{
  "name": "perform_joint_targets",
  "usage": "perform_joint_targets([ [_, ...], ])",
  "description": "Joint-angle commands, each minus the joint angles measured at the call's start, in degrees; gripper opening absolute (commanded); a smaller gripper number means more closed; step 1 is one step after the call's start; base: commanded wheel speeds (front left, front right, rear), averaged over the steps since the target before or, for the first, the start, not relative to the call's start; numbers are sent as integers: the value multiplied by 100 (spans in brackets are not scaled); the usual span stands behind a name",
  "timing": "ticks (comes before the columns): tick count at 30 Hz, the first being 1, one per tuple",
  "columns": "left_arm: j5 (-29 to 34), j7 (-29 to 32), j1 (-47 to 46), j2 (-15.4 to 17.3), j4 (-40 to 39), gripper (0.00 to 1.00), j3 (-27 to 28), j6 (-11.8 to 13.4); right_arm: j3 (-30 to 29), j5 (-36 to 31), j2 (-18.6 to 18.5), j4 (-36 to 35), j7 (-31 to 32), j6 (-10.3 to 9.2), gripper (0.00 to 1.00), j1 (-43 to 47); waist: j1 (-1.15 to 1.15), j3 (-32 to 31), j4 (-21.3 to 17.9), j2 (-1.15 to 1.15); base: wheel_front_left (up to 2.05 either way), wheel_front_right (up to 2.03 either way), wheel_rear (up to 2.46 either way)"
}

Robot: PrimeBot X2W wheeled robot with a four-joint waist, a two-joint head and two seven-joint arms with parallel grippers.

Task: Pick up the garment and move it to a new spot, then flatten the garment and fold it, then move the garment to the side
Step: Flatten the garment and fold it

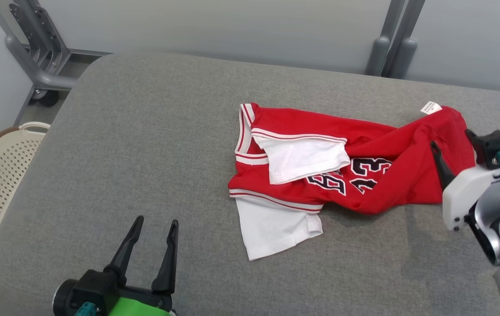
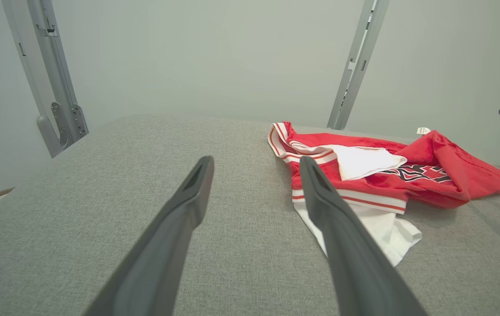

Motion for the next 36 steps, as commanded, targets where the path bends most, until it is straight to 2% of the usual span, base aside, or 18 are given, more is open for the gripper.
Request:
perform_joint_targets([
  [1,12,-2,79,-16,13,100,48,-14,-52,-23,58,-140,-38,-6,100,234,0,-60,-23,0,0,0,0],
  [7,15,-2,202,-43,114,100,112,-14,-331,-139,437,-692,-182,-5,100,1121,0,-248,-50,0,0,0,0],
  [15,12,-2,497,-99,289,100,382,138,-1034,-16,1379,-897,-1019,-5,100,1850,0,-667,-209,0,0,0,0],
  [18,-7,-2,550,-113,405,100,499,257,-1095,134,1574,-872,-1399,-6,100,2008,0,-769,-307,0,0,0,0],
  [22,-27,14,598,-80,605,100,546,331,-991,174,1660,-752,-1682,-5,100,2161,0,-885,-445,0,0,0,0],
  [29,27,-1,692,33,696,100,642,449,-920,335,1727,-613,-1824,-5,100,2365,0,-1054,-704,0,0,0,0],
  [36,-48,-6,787,126,502,100,851,351,-721,442,1730,-550,-1979,-5,100,2499,0,-1125,-846,0,0,0,0],
])
